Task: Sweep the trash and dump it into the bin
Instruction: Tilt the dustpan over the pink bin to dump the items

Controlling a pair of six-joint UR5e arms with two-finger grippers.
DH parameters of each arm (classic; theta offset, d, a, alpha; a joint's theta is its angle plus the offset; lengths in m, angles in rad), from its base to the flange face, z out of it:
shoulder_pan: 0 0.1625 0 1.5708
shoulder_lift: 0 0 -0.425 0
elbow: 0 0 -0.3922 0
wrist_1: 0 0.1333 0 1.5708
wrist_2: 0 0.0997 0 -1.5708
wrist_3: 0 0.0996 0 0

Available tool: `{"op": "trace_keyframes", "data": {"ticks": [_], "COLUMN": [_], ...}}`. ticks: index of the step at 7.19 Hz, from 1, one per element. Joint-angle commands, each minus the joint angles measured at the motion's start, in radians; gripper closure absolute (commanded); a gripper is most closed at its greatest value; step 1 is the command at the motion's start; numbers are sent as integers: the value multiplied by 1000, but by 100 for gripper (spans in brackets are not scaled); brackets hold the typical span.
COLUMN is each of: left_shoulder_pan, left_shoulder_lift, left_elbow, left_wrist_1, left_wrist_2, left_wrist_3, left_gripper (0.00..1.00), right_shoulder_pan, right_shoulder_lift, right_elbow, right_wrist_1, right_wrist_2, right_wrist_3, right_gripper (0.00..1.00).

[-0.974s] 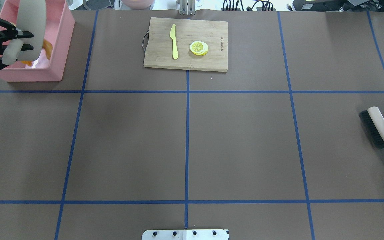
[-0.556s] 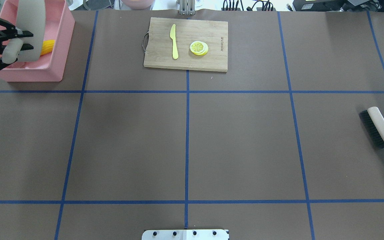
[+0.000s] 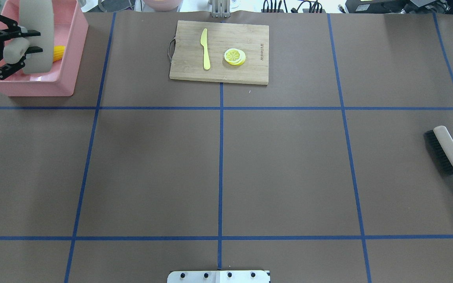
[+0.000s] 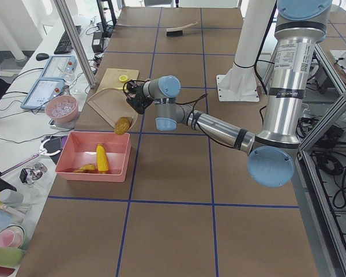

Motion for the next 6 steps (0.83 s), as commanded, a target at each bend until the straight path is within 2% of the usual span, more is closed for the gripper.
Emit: {"op": "trace_keyframes", "data": {"ticks": [1,2,4,6], "left_shoulder_pan": [-4,-25,-39,-44], "left_shoulder_lift": [-3,-11,-45,-51], "left_elbow": [1,14,83,88], "left_wrist_1": [0,-2,-45,-48], "left_wrist_2": [2,-4,-51,-67], "left_wrist_3": [-18,-14,90,210], "left_gripper": [100,100,100,100], "right_shoulder_pan": [18,18,18,18], "right_shoulder_lift": [19,17,20,30], "right_elbow": [3,-5,-5,4], "right_wrist_1": [-33,-29,-27,-22], "right_wrist_2": [-56,-90,-83,-80], "right_wrist_3": [-18,-14,-1,-1], "right_gripper": [0,0,0,0]}}
